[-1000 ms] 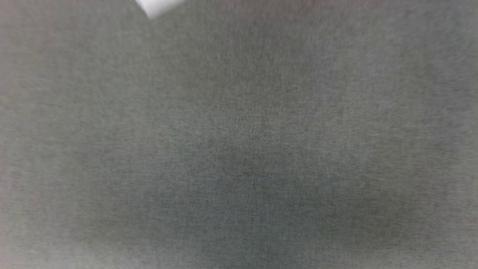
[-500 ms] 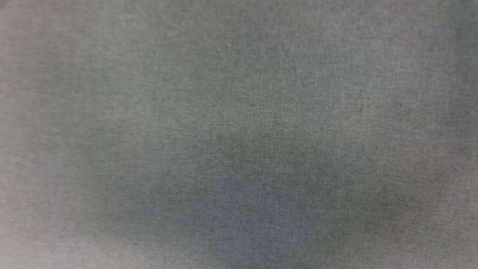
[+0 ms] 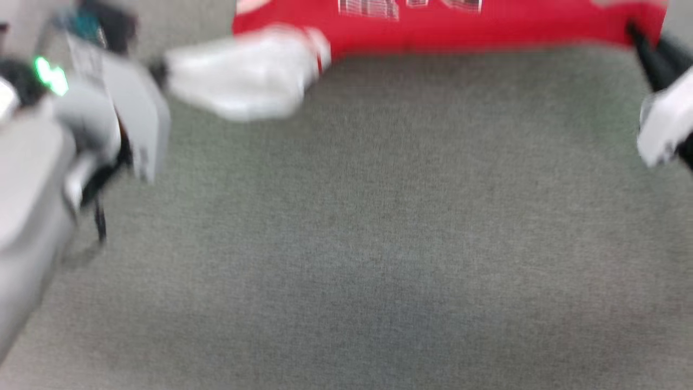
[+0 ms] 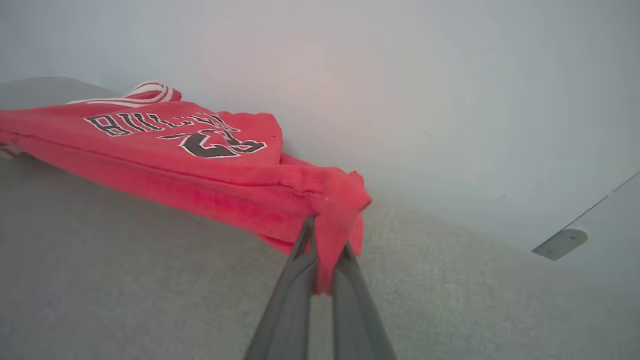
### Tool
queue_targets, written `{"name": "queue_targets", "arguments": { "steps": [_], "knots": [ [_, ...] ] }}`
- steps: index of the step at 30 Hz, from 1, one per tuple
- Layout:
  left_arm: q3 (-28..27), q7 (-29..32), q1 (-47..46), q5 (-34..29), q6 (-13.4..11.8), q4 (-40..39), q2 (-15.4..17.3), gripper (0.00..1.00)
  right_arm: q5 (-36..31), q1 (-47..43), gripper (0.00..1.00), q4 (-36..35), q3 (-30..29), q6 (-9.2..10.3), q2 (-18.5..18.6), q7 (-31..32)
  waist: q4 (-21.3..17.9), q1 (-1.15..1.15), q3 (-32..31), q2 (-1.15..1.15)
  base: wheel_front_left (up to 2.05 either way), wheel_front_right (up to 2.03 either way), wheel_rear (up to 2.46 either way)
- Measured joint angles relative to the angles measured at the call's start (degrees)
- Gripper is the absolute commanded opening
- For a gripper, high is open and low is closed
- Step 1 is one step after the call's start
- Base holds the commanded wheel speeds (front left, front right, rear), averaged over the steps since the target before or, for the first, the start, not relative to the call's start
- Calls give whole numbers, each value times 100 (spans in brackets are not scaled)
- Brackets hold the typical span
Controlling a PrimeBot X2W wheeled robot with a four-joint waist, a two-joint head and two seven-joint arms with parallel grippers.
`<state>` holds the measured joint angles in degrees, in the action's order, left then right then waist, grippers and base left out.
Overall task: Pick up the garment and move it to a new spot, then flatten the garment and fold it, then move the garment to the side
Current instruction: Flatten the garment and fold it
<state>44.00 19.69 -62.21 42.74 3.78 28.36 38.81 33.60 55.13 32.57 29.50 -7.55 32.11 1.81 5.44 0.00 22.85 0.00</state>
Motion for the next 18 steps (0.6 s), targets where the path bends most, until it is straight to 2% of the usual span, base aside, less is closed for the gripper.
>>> {"name": "queue_targets", "arguments": {
  "steps": [5,8,11,15,18],
  "knots": [
    [-15,1005,1491,569,-924,-2316,920,0,503,-1066,0,-913,-160,0,497,639,-8,0,-371,0,0,0,0],
    [-66,1351,2246,833,-1567,-3537,1485,0,701,-1759,0,-1410,-287,0,699,1113,-14,0,-538,0,0,0,0],
    [-60,1549,2937,1084,-2112,-4423,1887,0,916,-2419,0,-1842,-476,0,834,1612,-20,0,-651,0,0,0,0],
    [2,1621,3683,1384,-2616,-5169,2225,0,1155,-3272,0,-2459,-667,1,915,2290,-33,0,-720,0,0,0,0],
    [86,1659,4131,1553,-2855,-5487,2398,0,1332,-3855,0,-2877,-855,1,955,2754,-39,0,-724,0,0,0,0]
  ]
}}
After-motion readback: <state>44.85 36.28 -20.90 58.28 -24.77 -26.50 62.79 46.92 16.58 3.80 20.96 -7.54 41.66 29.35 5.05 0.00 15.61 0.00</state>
